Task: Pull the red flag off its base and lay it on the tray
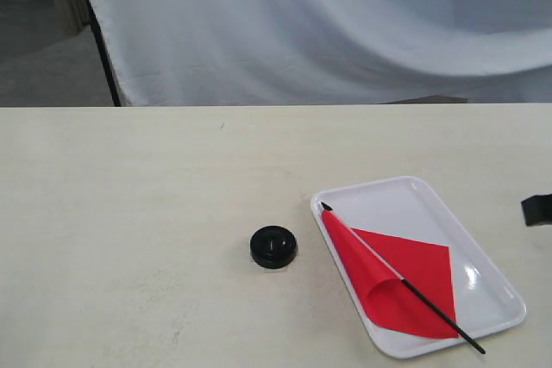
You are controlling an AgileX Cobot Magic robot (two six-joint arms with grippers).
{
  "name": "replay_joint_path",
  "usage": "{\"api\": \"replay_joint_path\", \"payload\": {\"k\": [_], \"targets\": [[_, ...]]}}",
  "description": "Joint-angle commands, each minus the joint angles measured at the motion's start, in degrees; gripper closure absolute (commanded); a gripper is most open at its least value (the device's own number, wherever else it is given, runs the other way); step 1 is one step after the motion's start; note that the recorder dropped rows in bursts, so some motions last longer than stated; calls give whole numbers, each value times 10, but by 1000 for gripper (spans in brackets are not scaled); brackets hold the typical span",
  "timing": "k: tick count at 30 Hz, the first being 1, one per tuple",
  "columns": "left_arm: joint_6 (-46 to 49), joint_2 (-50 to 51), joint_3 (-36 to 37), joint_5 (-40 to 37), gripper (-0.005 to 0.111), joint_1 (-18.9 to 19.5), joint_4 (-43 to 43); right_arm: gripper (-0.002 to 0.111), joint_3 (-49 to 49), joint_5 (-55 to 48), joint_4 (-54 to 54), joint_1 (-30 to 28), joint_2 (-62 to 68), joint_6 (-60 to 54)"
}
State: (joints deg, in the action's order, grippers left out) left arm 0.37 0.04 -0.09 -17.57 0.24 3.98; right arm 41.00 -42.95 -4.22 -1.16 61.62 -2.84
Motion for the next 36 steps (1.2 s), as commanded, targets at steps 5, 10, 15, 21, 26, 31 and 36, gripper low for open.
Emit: {"api": "replay_joint_path", "payload": {"k": [5, 10, 15, 21, 26, 31, 36], "targets": [[-4, 0, 1, 5, 105, -2, 3, 109, -91, 162, -7, -13, -260, 33], [-4, 0, 1, 5, 105, -2, 3, 109, -163, 215, -6, -13, -417, 24], [-4, 0, 1, 5, 105, -2, 3, 109, -197, 231, -11, -13, -572, 28], [-4, 0, 1, 4, 105, -2, 3, 109, -195, 222, -20, -7, -616, 28], [-4, 0, 1, 4, 105, -2, 3, 109, -195, 232, -39, 1, -616, 34], [-4, 0, 1, 4, 105, -2, 3, 109, -208, 229, -84, 1, -616, 50], [-4, 0, 1, 4, 105, -2, 3, 109, -286, 302, -77, 1, -616, 42]]}}
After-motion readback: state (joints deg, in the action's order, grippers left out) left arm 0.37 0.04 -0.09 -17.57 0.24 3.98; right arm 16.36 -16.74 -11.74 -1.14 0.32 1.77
